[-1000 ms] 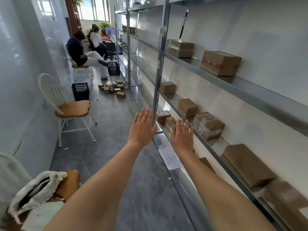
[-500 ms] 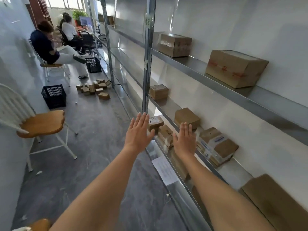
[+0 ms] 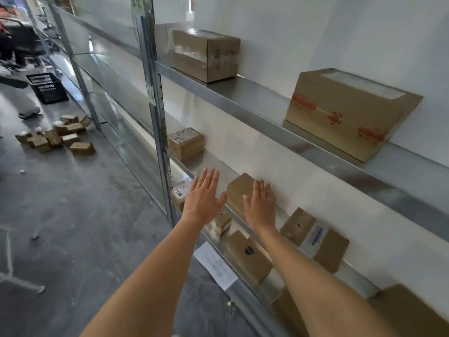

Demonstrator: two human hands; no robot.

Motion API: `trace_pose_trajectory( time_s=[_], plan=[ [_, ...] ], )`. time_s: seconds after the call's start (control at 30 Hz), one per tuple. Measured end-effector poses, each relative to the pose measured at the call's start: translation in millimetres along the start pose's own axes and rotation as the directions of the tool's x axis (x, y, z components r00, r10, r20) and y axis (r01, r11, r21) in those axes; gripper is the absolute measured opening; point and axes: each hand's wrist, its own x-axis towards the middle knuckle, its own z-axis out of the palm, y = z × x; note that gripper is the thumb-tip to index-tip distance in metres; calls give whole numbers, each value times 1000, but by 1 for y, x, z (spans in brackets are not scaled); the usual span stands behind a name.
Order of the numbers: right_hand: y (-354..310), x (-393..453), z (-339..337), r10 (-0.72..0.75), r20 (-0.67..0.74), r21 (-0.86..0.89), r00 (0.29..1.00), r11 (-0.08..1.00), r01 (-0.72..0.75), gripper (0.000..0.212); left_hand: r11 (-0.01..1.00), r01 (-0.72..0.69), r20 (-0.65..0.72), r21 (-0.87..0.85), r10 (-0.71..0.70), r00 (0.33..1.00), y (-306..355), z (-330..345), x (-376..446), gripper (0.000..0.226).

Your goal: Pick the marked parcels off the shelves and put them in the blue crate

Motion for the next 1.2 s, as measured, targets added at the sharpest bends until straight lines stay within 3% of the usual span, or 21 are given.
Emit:
trace_pose_trajectory(
  time_s=[0.2,0.33,0.43,0.5,0.57,0.63,0.67,0.7,0.8,0.93,1.07,1.2],
  plan=[
    [15,58,26,224,-59,31,973,975,-222,64,986,-160,136,-54,166,977,-18,35,107,71],
    [9,69,38,400,-49,78,915,915,-396,63,955,-286,257,-83,298,919,-23,59,151,71],
    [7,69,46,525,-63,171,849,844,-509,65,944,-284,336,-167,326,884,-26,81,169,69],
    [5,66,52,641,-63,301,765,743,-597,69,958,-163,402,-237,249,881,-25,97,170,70],
    [1,67,56,768,19,527,640,536,-659,76,921,132,506,-366,78,859,-23,110,171,72],
    [-3,74,61,840,196,733,507,218,-645,80,715,478,630,-510,-67,774,-20,119,176,69],
    [-5,77,62,847,263,773,462,101,-626,77,591,589,679,-551,-94,728,-17,122,179,64],
    [-6,78,64,845,297,780,445,54,-623,70,513,646,710,-565,-97,697,-14,123,181,59],
    [-8,76,70,838,275,802,472,70,-593,50,415,700,738,-582,-93,668,-11,121,185,48],
    [1,72,61,850,218,875,479,47,-481,53,262,720,744,-643,-9,668,-15,114,193,52],
    [11,72,50,865,209,901,455,10,-434,59,330,699,732,-634,-33,680,-17,102,198,49],
    [11,72,46,847,239,896,475,-5,-443,57,262,742,774,-618,33,633,-16,98,196,50]
  ],
)
